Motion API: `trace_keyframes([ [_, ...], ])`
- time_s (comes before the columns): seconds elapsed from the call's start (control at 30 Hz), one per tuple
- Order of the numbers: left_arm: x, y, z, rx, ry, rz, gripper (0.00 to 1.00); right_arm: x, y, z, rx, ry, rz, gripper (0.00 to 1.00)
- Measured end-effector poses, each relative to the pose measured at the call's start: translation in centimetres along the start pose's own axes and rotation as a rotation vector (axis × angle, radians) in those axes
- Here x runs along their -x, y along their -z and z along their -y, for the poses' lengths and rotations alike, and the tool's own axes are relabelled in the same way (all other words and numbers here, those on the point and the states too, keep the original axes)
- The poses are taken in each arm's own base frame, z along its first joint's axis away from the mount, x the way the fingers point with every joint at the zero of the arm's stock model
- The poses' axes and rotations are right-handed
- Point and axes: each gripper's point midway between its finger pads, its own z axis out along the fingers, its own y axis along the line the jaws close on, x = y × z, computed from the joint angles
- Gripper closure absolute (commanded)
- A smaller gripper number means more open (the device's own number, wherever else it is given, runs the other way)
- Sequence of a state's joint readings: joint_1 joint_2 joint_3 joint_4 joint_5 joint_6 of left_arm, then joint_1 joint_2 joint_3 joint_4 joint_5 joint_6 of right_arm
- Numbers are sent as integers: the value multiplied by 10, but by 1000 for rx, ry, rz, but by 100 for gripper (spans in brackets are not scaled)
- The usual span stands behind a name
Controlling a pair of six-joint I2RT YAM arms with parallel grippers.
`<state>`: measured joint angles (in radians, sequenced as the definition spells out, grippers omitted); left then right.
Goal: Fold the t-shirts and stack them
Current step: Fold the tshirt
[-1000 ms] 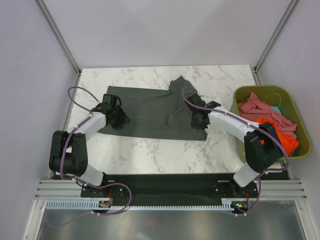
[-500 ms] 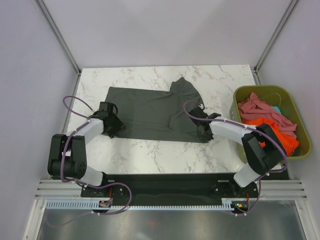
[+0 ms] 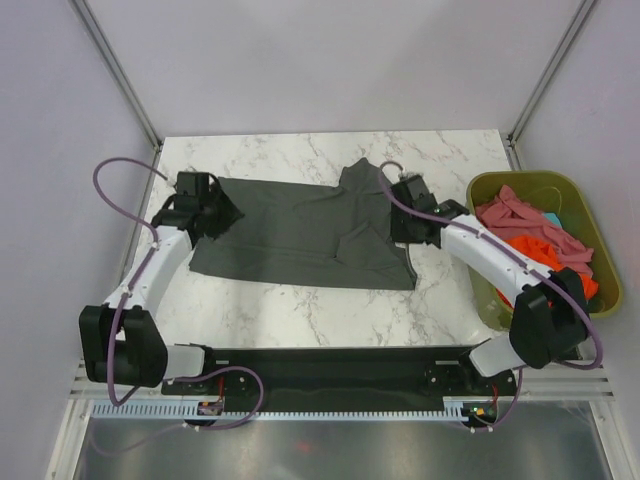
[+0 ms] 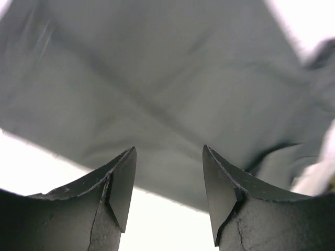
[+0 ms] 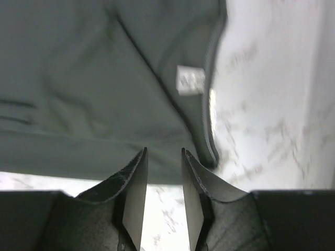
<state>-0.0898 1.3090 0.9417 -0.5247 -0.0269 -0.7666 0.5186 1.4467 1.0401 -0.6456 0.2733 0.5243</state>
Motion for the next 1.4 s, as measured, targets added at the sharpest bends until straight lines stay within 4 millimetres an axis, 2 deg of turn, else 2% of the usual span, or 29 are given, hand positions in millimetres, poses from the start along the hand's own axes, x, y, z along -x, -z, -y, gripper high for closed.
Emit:
trace_keyframes([
  [0.1,47,17,41,-110,-37,89,39,67,4,-14,101,-17,92,59],
  [0.2,83,17,56,-147,-36,135,38,133,-2,-18,167,-9,196,53],
  [0.27,101,5,53,-138,-18,132,38,163,-11,-24,200,24,231,46],
  [0.37,123,-23,43,-111,18,100,38,194,-29,-40,246,89,254,42],
  [0.53,147,-80,26,-73,74,34,39,234,-82,-62,302,157,258,42],
  [0.6,155,-99,22,-63,84,14,40,241,-110,-61,314,164,245,43],
  [0.77,184,-141,31,-93,44,22,43,248,-173,-47,319,160,211,43],
  [0.97,190,-184,30,-109,-19,0,47,242,-230,-40,347,152,198,44],
  [1.03,187,-196,26,-105,-33,-15,47,244,-240,-45,373,153,217,44],
  [1.2,172,-222,12,-83,-52,-59,49,259,-250,-61,444,146,287,49],
  [1.4,180,-231,21,-130,-74,-55,52,265,-257,-69,481,128,326,65],
])
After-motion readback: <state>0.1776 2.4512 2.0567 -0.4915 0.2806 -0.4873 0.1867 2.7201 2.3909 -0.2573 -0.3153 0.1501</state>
